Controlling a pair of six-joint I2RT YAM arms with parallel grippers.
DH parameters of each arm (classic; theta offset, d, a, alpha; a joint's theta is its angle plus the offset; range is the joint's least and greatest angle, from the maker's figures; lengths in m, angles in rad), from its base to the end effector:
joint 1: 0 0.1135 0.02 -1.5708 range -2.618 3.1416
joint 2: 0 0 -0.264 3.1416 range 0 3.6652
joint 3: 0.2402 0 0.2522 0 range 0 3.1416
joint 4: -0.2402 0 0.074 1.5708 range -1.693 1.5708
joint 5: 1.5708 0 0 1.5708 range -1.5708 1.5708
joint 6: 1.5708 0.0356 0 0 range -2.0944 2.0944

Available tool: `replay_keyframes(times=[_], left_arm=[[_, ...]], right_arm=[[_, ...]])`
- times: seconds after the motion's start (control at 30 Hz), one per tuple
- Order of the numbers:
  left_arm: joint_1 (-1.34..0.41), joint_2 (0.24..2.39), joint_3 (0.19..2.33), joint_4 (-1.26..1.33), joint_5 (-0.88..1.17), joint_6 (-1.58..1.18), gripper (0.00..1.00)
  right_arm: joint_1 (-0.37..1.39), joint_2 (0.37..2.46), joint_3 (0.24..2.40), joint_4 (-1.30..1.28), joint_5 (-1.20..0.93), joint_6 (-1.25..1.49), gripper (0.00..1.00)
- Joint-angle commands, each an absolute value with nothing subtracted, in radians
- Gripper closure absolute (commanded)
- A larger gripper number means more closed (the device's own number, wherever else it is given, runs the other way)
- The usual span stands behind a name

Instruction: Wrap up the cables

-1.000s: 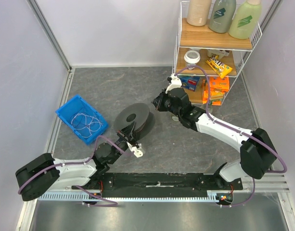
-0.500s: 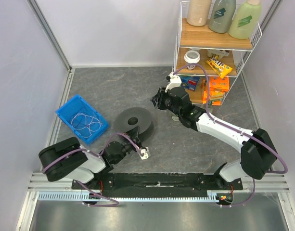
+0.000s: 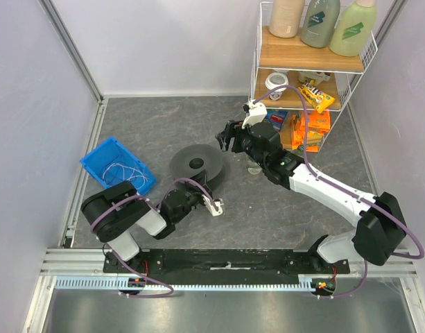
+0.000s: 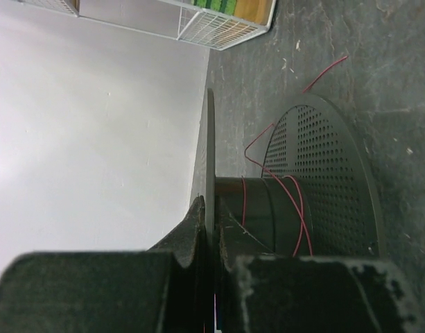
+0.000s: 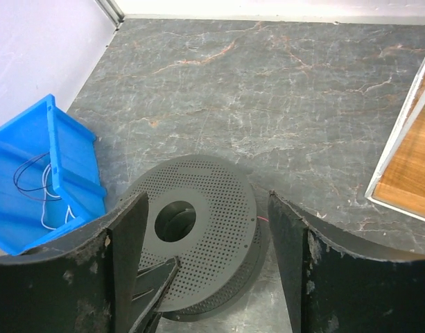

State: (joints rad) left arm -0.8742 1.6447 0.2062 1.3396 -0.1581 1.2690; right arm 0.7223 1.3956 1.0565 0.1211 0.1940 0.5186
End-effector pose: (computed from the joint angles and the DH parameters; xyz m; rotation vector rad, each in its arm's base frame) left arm 0.1582 -0.1804 0.1311 1.4191 0.9112 0.4294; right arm 0.2531 0.2139 0.3250 -0.0440 1.8416 0.7117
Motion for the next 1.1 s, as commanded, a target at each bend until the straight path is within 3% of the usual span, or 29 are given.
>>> replay_keyframes(times=[0.0,0.23,0.4,0.7,0.77,1.07], left_arm=[[-0.859,1.698,0.279,1.316,-0.084,1.210,0.91],[-0.847,1.741,0.311,1.247,-0.054,1.201,0.69],[-0.845,1.746,0.287,1.224,-0.026,1.196,0.50],[-0.902,1.600,0.160,1.197,-0.020,1.217,0.18],[-0.922,1.524,0.132,1.097,-0.005,1.184,0.09],[-0.992,0.935,0.254,0.205,0.181,0.864,0.05]], right_arm=[[0.715,1.358,1.091,0.155,0.236,0.465,0.21],[0.701,1.321,1.075,0.137,0.252,0.434,0.14],[0.693,1.301,1.072,0.124,0.259,0.423,0.02],[0.690,1.275,1.080,0.100,0.250,0.403,0.02],[0.692,1.266,1.078,0.087,0.250,0.397,0.02],[0.687,1.163,1.080,0.008,0.152,0.273,0.02]])
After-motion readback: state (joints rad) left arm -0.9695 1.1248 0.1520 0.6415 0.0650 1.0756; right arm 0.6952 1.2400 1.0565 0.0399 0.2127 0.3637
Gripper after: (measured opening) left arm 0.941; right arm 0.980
